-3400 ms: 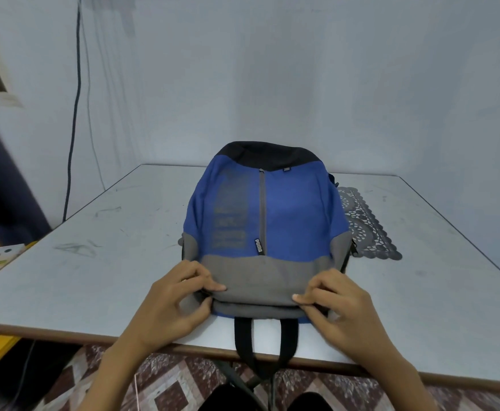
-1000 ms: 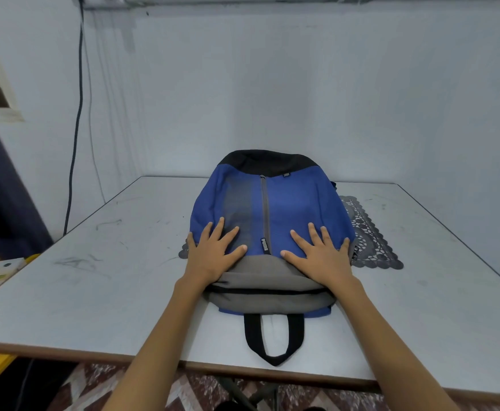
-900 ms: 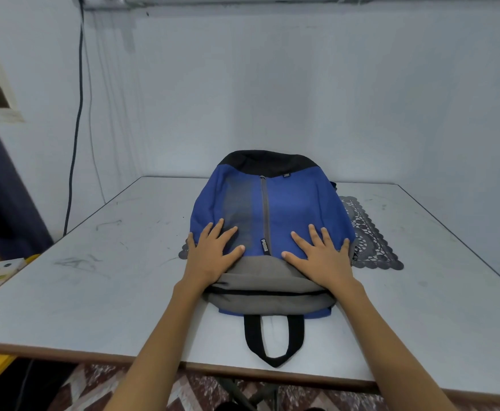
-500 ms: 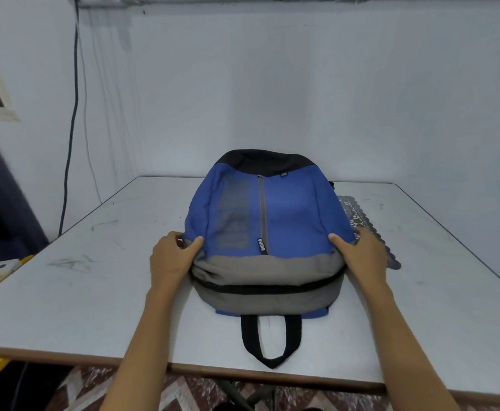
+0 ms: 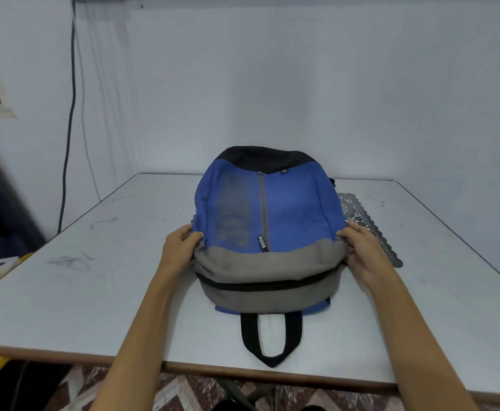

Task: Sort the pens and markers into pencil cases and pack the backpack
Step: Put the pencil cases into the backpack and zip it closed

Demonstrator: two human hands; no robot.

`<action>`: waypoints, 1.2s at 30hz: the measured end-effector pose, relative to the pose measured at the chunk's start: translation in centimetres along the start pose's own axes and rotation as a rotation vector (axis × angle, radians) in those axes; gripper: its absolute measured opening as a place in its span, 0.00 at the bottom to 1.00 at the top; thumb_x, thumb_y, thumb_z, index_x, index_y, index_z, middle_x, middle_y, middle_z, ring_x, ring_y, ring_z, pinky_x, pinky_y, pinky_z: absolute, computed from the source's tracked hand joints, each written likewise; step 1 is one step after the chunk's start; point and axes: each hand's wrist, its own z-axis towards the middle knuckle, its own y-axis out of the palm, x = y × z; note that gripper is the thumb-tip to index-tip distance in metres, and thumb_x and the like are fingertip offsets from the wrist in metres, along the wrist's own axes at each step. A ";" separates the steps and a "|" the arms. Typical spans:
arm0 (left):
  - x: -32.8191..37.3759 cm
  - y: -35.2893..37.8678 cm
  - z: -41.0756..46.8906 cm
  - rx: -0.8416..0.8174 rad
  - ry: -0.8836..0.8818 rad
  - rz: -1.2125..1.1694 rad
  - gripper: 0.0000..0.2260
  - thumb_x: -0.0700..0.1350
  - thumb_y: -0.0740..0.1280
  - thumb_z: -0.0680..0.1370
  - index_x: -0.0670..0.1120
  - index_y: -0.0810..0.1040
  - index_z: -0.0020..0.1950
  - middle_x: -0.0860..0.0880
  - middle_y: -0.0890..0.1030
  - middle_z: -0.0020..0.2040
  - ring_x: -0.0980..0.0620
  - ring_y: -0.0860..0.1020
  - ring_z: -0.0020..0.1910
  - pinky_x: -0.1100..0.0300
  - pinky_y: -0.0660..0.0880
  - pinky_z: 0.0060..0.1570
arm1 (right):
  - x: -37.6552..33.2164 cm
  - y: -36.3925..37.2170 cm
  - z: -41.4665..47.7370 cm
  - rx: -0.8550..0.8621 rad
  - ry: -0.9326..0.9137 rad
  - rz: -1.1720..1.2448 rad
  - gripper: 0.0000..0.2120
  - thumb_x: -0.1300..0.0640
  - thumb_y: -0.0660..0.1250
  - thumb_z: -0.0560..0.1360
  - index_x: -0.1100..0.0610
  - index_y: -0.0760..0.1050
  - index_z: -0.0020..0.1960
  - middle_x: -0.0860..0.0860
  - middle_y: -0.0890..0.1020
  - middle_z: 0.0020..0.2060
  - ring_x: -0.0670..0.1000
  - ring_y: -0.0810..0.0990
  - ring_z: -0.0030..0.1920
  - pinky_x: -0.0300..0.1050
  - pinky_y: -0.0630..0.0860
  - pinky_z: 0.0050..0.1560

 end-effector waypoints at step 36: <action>-1.0 -0.7 0.2 0.060 0.007 0.057 0.12 0.39 0.67 0.79 0.42 0.77 0.63 0.43 0.83 0.53 0.44 0.81 0.54 0.46 0.77 0.58 | -2.0 -0.9 -1.9 -0.144 0.081 -0.118 0.09 0.67 0.66 0.73 0.57 0.78 0.50 0.53 0.81 0.42 0.51 0.78 0.37 0.42 0.76 0.34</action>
